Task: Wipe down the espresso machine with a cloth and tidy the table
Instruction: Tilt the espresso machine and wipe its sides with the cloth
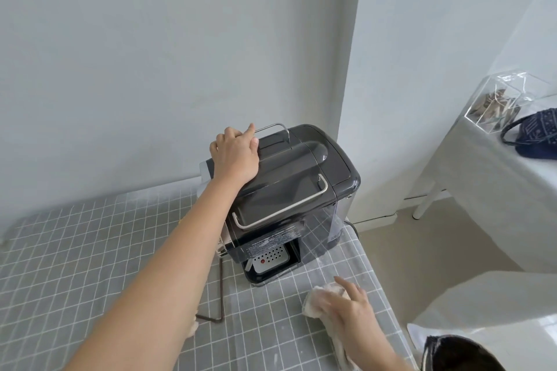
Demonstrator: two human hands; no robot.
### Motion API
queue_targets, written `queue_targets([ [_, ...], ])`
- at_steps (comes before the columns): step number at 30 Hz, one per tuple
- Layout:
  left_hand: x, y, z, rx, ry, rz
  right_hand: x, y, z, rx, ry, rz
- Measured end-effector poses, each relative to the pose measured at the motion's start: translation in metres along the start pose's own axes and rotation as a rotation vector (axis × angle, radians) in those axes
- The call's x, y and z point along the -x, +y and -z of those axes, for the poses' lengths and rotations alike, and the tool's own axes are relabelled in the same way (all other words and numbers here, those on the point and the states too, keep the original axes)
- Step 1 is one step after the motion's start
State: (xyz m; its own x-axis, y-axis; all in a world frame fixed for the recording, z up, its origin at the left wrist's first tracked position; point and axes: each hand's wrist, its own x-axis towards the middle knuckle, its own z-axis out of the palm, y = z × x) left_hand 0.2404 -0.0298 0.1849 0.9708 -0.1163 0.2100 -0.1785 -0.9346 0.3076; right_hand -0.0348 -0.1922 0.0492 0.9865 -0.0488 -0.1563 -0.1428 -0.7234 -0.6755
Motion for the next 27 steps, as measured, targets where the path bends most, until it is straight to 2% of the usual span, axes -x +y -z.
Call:
queue_targets([
  [2, -0.001, 0.001, 0.002, -0.006, 0.016, -0.001, -0.008, -0.034, 0.014, -0.141, 0.123, -0.007],
  [4, -0.003, 0.0, 0.005, -0.002, 0.011, 0.008, -0.019, -0.08, 0.041, -0.441, 0.225, -0.067],
  [7, -0.012, -0.004, 0.01, 0.113, -0.009, 0.011, -0.04, -0.134, 0.076, -0.893, 0.164, -0.213],
  [9, -0.02, -0.008, 0.016, 0.155, -0.055, 0.035, -0.055, -0.148, 0.085, -1.061, 0.102, -0.3],
  [12, -0.03, -0.011, 0.024, 0.188, -0.111, 0.074, -0.07, -0.158, 0.09, -1.239, 0.122, -0.378],
  [20, -0.038, -0.013, 0.036, 0.28, -0.233, 0.135, -0.089, -0.156, 0.089, -1.134, 0.253, -0.382],
  [23, -0.037, -0.025, 0.039, 0.383, -0.27, 0.226, -0.107, -0.15, 0.111, -1.001, 0.282, -0.351],
  [27, -0.028, -0.044, 0.058, 0.6, -0.333, 0.372, -0.139, -0.147, 0.141, -0.816, 0.227, -0.285],
])
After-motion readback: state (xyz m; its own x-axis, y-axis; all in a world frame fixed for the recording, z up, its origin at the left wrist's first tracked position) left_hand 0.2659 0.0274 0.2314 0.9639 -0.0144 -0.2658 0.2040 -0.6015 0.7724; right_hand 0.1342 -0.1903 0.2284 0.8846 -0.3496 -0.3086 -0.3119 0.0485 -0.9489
